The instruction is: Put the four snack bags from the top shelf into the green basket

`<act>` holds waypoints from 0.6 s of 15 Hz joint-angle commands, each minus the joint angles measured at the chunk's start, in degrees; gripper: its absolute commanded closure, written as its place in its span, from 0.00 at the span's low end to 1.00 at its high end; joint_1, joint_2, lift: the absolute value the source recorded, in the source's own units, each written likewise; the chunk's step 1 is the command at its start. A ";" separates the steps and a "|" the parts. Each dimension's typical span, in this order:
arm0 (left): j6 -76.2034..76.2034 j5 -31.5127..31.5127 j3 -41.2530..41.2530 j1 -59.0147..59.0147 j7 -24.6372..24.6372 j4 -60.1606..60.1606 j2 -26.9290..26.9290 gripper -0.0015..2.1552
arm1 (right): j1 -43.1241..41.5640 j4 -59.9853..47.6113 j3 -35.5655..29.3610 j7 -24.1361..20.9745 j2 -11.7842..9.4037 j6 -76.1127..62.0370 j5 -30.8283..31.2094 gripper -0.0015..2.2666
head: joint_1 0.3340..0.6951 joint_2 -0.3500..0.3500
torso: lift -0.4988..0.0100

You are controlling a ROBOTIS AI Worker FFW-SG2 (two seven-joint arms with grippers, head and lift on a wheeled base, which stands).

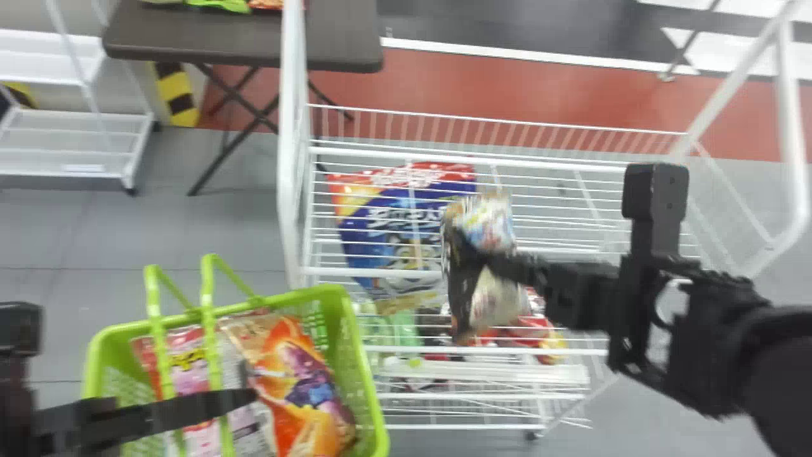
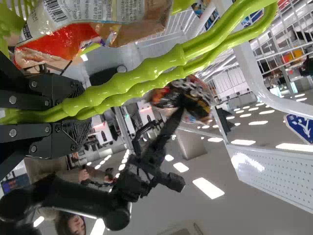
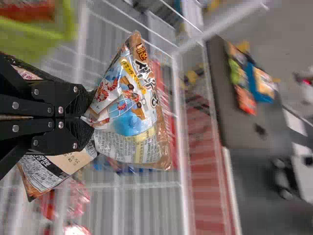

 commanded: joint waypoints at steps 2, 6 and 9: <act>0.17 -0.11 -0.77 -0.57 -0.57 0.07 -0.02 1.00 | 0.51 -1.70 6.48 0.93 0.00 2.98 -2.95 1.00 | 1.00 0.49 | 0.98; 0.53 0.16 -1.56 -0.65 -0.57 -0.02 -0.29 1.00 | -3.88 6.56 15.79 0.75 0.88 2.98 -5.14 1.00 | 1.00 0.70 | 0.98; 1.76 0.60 -2.79 -1.18 -0.57 -0.28 -0.29 1.00 | -7.75 16.14 22.03 0.05 1.49 2.98 -6.90 1.00 | 1.00 0.86 | 0.98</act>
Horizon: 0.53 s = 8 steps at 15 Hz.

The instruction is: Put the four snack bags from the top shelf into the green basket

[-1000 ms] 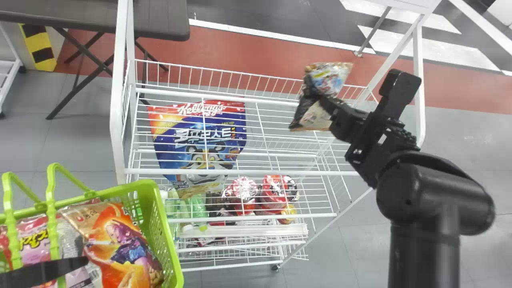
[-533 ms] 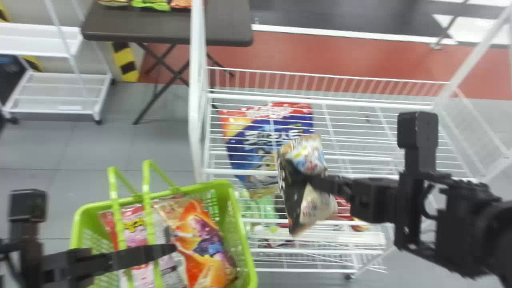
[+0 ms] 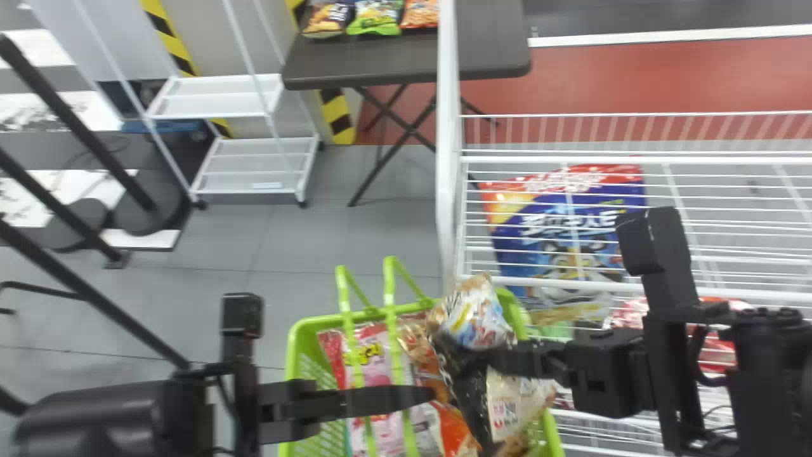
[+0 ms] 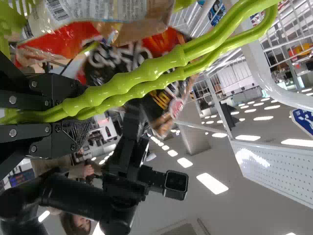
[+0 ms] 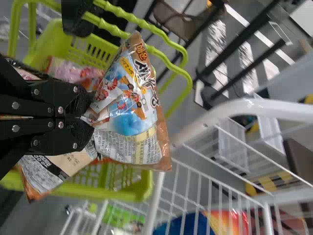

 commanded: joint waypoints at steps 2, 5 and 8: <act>1.31 0.61 -1.45 -0.34 -0.57 -0.24 0.00 1.00 | -3.43 8.19 5.49 -0.11 1.61 0.29 0.35 1.00 | 1.00 0.92 | 0.98; 2.89 2.19 -1.71 -0.52 -0.57 -0.42 0.18 1.00 | -6.33 15.31 9.36 -0.46 2.58 -4.57 0.96 1.00 | 1.00 1.00 | 0.98; 4.65 4.04 -1.89 -1.04 -0.57 -0.24 0.53 1.00 | -8.00 18.65 11.29 -0.72 3.25 -9.14 0.70 1.00 | 1.00 1.00 | 0.98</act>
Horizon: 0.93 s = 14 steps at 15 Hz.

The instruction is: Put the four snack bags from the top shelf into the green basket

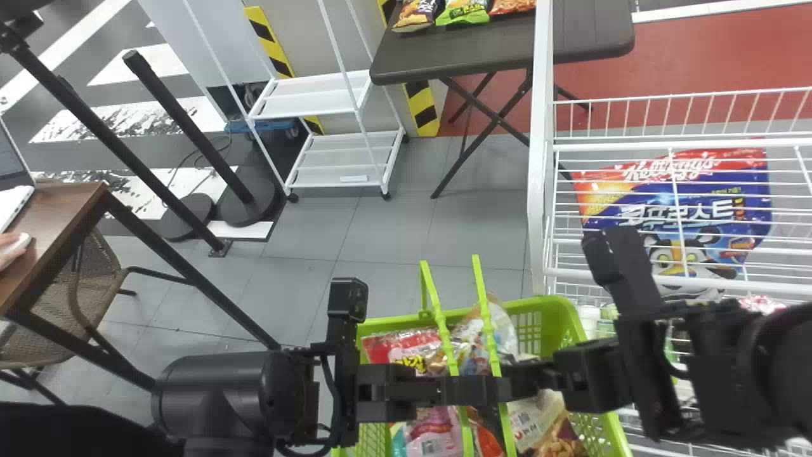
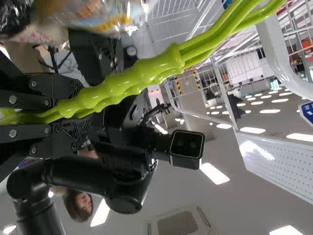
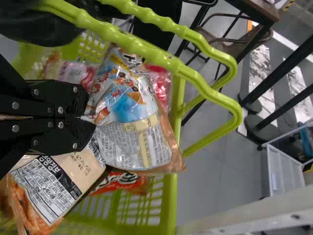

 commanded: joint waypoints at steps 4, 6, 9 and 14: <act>0.37 0.48 0.25 -0.34 -0.56 0.18 0.27 1.00 | -1.89 2.37 0.20 -0.51 0.30 6.38 0.88 0.77 | 1.00 1.00 | 0.98; 0.37 -0.05 0.34 -0.52 -0.56 0.45 0.27 1.00 | -0.48 -0.35 -1.64 0.81 -0.01 8.44 0.70 0.00 | 1.00 1.00 | 0.98; 0.20 -0.22 1.04 -1.05 -0.56 1.94 0.36 1.00 | 3.74 -13.36 -7.00 1.51 -0.71 8.44 0.70 0.00 | 1.00 1.00 | 0.98; -0.15 -0.13 1.65 -1.31 -0.56 3.43 0.62 1.00 | 7.26 -24.88 -24.58 3.71 -1.24 8.44 -4.31 0.01 | 1.00 0.88 | 0.98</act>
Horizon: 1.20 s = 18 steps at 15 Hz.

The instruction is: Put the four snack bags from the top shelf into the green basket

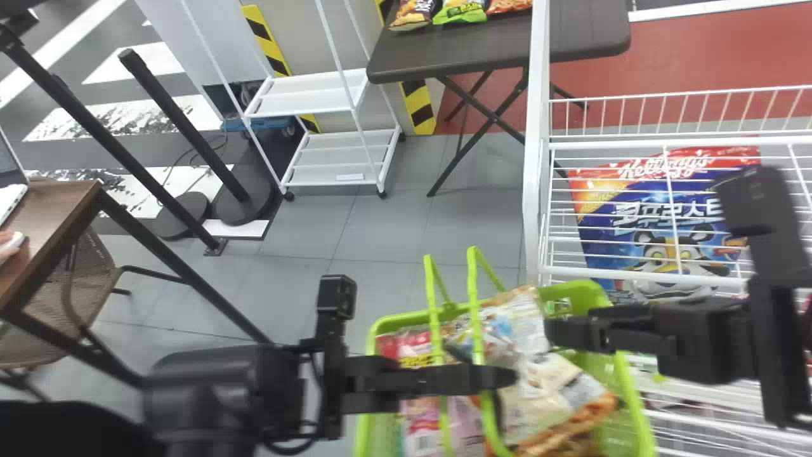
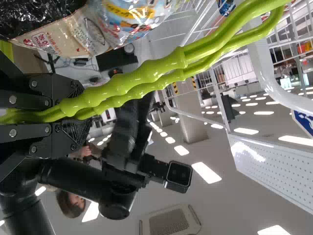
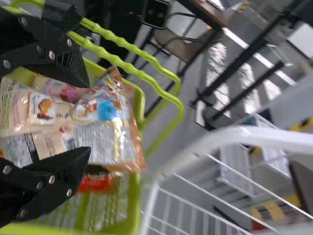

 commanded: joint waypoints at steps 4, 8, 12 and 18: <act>-0.17 0.01 0.87 0.02 -0.57 0.89 0.10 1.00 | 7.60 -4.90 -9.88 -0.21 0.08 -7.56 13.47 0.01 | 1.00 0.66 | 0.98; -1.22 -0.25 1.05 0.29 -0.57 1.16 0.10 1.00 | 14.01 4.85 -7.68 -0.56 0.08 -45.18 27.53 0.01 | 1.00 0.41 | 0.98; -1.22 -0.25 1.93 0.73 -0.57 1.33 0.10 1.00 | 15.77 11.53 -8.21 -0.56 0.08 -60.29 28.06 0.01 | 1.00 0.33 | 0.98; -1.05 0.01 2.10 1.17 -0.57 0.89 0.10 1.00 | 17.88 13.64 -8.21 -0.65 0.17 -65.74 29.99 0.01 | 1.00 0.31 | 0.98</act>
